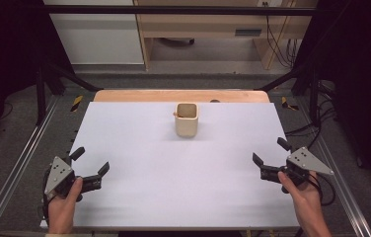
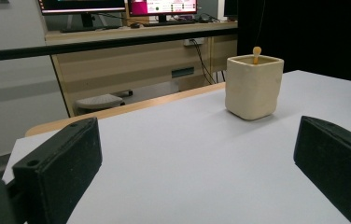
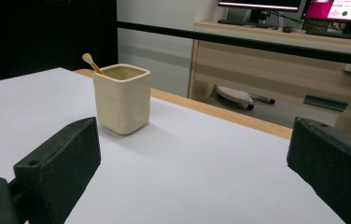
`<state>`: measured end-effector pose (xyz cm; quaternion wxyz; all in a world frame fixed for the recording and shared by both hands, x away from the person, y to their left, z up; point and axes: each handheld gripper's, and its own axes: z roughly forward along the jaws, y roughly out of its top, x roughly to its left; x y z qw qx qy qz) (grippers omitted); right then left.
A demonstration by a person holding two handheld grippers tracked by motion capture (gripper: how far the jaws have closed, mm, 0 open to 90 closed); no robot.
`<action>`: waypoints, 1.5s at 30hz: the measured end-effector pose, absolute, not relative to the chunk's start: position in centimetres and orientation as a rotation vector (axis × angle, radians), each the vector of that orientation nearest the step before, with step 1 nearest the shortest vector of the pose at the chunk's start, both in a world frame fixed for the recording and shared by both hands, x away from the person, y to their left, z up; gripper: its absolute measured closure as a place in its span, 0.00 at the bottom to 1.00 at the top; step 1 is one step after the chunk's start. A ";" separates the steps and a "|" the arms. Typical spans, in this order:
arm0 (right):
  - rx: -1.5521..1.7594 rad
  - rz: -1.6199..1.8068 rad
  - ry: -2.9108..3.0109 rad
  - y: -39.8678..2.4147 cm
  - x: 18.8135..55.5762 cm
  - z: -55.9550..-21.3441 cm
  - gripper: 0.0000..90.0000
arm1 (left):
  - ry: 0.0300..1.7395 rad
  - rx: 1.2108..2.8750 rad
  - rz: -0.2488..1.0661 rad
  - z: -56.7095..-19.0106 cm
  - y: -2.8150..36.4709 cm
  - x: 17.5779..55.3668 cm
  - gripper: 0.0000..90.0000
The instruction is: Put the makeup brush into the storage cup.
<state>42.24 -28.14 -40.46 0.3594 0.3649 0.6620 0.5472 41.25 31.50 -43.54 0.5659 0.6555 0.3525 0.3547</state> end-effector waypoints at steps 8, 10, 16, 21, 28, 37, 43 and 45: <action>0.965 1.418 1.710 -28.4 41.8 -41.7 0.03 | 0.825 1.543 0.831 -43.5 31.5 41.2 0.00; 0.971 1.425 1.705 -28.5 41.7 -41.9 0.03 | 0.822 1.544 0.830 -43.6 31.4 41.2 0.00; 0.980 1.431 1.703 -28.7 41.5 -42.6 0.03 | 0.811 1.547 0.826 -43.5 31.3 41.2 0.00; 0.989 1.442 1.702 -28.8 41.2 -43.2 0.04 | 0.813 1.545 0.828 -43.6 31.4 41.2 0.00; 0.999 1.446 1.711 -28.8 41.1 -44.0 0.04 | 0.807 1.549 0.822 -43.6 31.3 41.3 0.00; 0.999 1.460 1.707 -28.7 41.1 -44.5 0.03 | 0.802 1.547 0.819 -43.6 31.3 41.3 0.00; 0.984 1.472 1.711 -28.6 41.0 -44.8 0.03 | 0.794 1.548 0.811 -43.6 31.4 41.3 0.00; 0.972 1.480 1.714 -28.5 41.0 -44.9 0.03 | 0.775 1.550 0.788 -43.6 31.3 41.3 0.00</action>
